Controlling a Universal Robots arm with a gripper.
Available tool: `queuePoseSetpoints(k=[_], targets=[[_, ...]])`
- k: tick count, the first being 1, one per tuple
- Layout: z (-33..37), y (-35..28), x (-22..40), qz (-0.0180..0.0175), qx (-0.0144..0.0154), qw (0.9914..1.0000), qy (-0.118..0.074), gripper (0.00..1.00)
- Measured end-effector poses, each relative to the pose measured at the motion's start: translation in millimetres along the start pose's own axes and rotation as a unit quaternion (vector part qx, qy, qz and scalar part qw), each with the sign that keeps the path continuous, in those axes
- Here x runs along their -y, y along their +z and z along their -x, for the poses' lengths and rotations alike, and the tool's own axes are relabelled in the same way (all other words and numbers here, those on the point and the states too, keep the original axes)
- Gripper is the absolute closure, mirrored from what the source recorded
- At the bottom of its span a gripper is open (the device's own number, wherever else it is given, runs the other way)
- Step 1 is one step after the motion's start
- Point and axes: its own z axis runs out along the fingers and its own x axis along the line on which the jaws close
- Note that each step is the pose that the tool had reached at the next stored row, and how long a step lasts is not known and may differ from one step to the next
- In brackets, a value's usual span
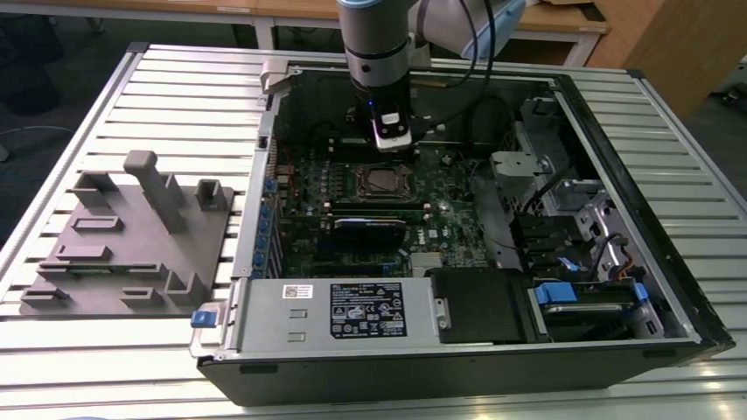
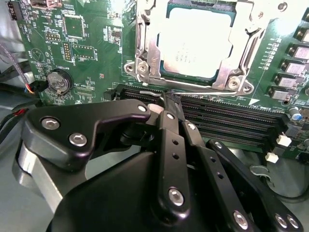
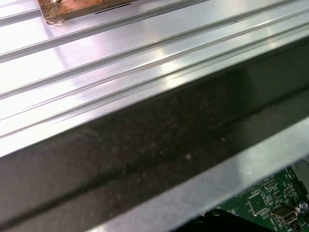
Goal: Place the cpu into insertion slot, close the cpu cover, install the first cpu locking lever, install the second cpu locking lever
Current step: 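Install the first cpu locking lever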
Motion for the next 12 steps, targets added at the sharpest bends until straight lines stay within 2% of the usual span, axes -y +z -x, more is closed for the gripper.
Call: queuePoseSetpoints(k=[7, 12], targets=[[0.6, 1.1, 2.0, -0.0001, 0.0001, 1.00000, 0.000, 0.89], [1.1, 1.9, 3.6, -0.0038, 0.0016, 0.99999, -0.001, 0.89]])
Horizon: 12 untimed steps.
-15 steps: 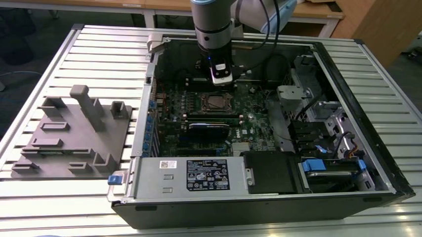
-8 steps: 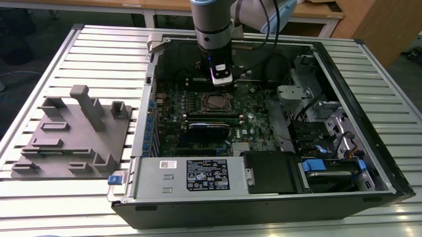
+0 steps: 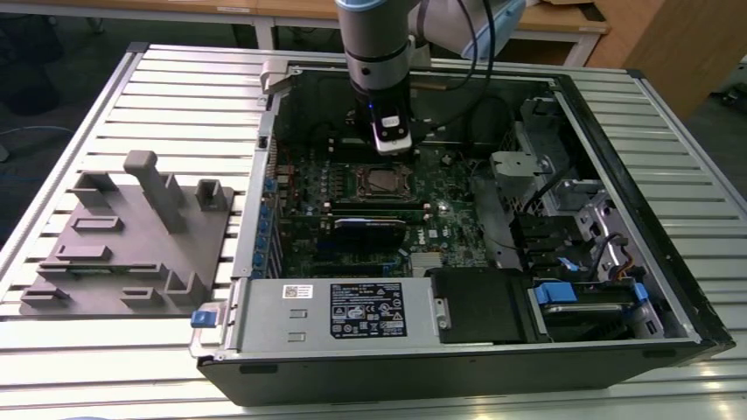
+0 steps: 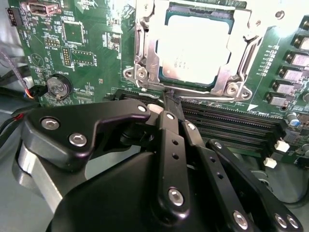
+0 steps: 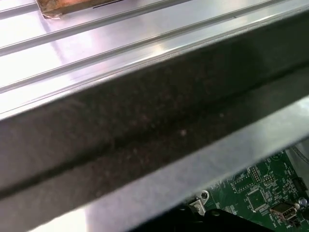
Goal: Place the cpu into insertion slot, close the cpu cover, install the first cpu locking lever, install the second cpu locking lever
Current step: 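Install the first cpu locking lever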
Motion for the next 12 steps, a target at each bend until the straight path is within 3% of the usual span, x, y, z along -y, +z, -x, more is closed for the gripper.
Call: queuePoseSetpoints(k=[2, 12], targets=[[0.0, 0.3, 0.2, -0.0018, 0.0007, 1.00000, 0.000, 0.89], [0.0, -2.4, -1.2, -0.0021, 0.0010, 1.00000, 0.000, 0.89]])
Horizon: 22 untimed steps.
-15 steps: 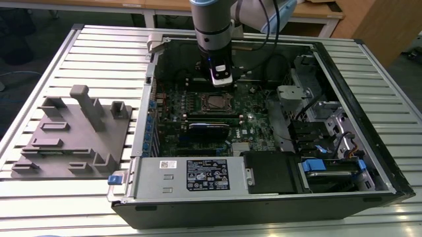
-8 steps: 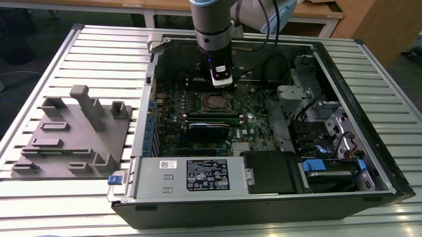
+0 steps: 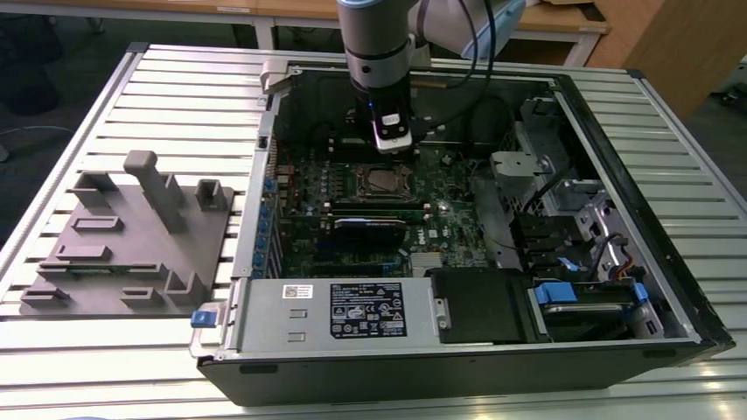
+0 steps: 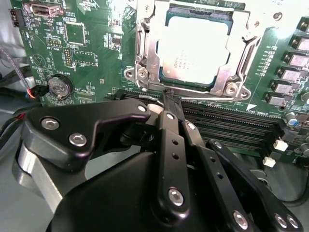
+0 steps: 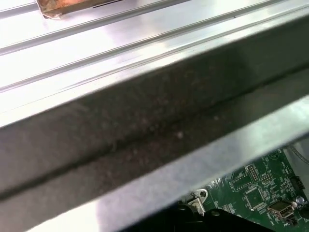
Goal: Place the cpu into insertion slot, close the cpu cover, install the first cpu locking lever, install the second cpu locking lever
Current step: 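Install the first cpu locking lever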
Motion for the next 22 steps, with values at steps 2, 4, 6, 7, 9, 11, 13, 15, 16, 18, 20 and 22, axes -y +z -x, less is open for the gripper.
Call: queuePoseSetpoints(k=[2, 4, 6, 7, 9, 11, 13, 15, 16, 18, 20, 22], targets=[[-0.4, 0.0, -0.9, 0.0000, 0.0000, 1.00000, 0.000, 0.89], [-0.9, 0.1, -1.7, 0.0005, -0.0001, 1.00000, 0.000, 0.89], [-1.4, 0.1, -2.4, 0.0015, -0.0003, 1.00000, 0.000, 0.89], [-1.5, 0.1, -2.5, 0.0027, -0.0006, 1.00000, 0.000, 0.89], [-1.8, 0.1, -2.5, 0.0054, -0.0009, 0.99998, 0.001, 0.89], [-2.7, 0.0, -2.1, 0.0073, 0.0001, 0.99997, 0.001, 0.89], [-4.1, -0.2, -1.5, 0.0085, 0.0020, 0.99996, 0.001, 0.89], [-6.5, -0.4, -0.4, 0.0098, 0.0046, 0.99994, 0.000, 0.89], [-7.2, -0.2, -0.1, 0.0105, 0.0056, 0.99993, 0.000, 0.89], [-8.0, 0.1, 0.3, 0.0115, 0.0072, 0.99991, -0.001, 0.89], [-8.0, 0.1, 0.3, 0.0115, 0.0073, 0.99991, -0.001, 0.89], [-8.0, 0.1, 0.3, 0.0115, 0.0073, 0.99991, -0.001, 0.89]])
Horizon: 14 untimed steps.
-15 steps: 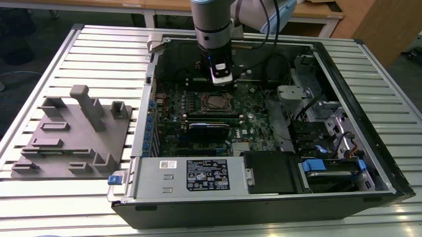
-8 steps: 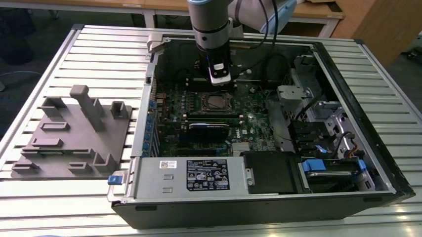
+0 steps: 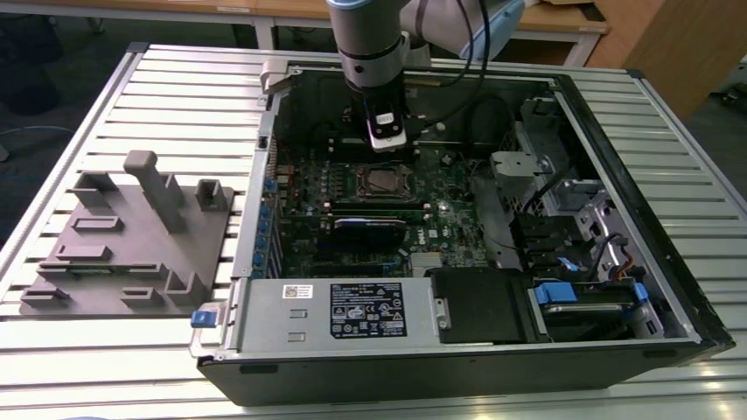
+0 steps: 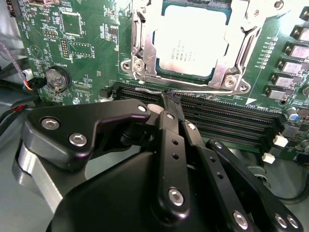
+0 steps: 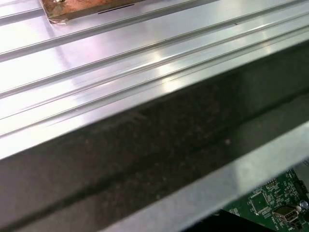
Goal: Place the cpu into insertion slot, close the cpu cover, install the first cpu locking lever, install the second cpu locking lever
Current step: 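Install the first cpu locking lever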
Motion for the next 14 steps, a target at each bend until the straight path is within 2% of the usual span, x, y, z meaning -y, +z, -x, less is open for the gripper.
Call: queuePoseSetpoints(k=[7, 14], targets=[[0.1, 1.4, 1.0, -0.0011, 0.0005, 1.00000, 0.000, 0.89], [-0.1, 3.2, 1.5, -0.0059, 0.0025, 0.99998, -0.001, 0.89]])
